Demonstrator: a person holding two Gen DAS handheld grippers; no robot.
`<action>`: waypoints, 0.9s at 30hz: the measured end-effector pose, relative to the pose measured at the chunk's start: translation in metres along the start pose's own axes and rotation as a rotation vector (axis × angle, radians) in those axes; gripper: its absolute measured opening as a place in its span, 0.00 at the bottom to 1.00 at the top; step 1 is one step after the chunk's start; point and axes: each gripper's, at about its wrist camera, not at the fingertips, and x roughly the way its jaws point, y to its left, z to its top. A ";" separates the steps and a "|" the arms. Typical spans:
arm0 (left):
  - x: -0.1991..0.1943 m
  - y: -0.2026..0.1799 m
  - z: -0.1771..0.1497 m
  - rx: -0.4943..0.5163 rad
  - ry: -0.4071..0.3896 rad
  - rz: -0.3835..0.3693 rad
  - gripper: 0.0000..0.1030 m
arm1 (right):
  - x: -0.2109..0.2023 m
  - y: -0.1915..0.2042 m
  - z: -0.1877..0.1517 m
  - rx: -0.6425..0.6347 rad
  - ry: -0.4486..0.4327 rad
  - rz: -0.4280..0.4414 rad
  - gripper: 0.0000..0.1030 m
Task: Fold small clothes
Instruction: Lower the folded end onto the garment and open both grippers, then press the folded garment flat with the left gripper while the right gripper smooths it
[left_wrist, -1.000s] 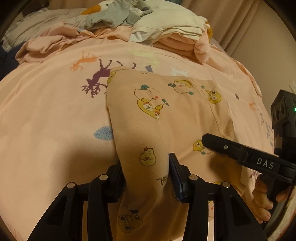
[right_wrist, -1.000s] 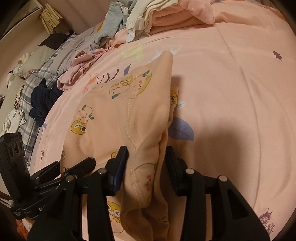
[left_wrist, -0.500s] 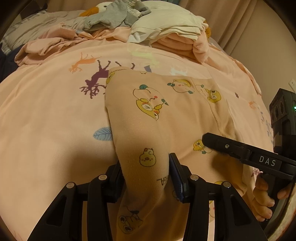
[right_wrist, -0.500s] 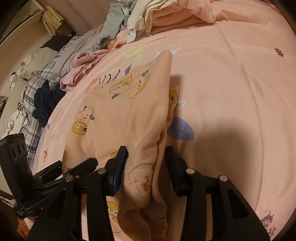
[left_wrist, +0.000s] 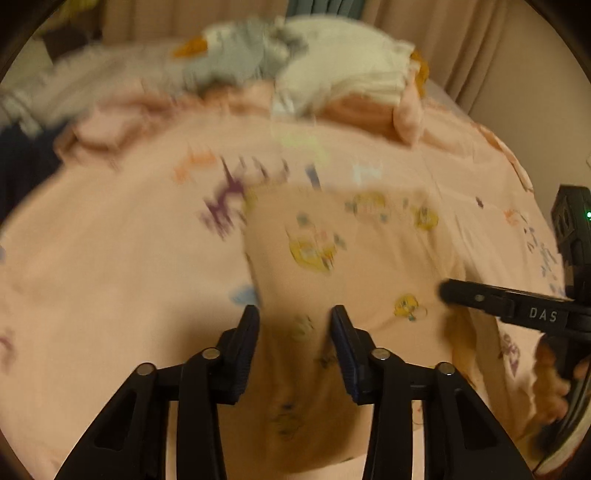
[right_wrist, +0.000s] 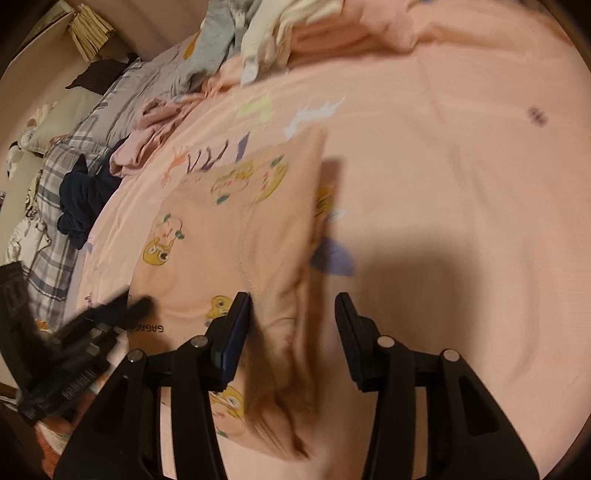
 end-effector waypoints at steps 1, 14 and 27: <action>-0.009 0.002 0.003 0.005 -0.027 0.014 0.39 | -0.009 -0.002 0.000 -0.005 -0.021 -0.027 0.45; 0.004 -0.042 -0.018 0.109 -0.006 -0.008 0.36 | -0.016 0.036 -0.017 -0.076 -0.023 0.109 0.18; 0.029 -0.055 -0.056 0.207 -0.029 0.109 0.36 | 0.023 0.020 -0.046 -0.099 0.011 0.051 0.10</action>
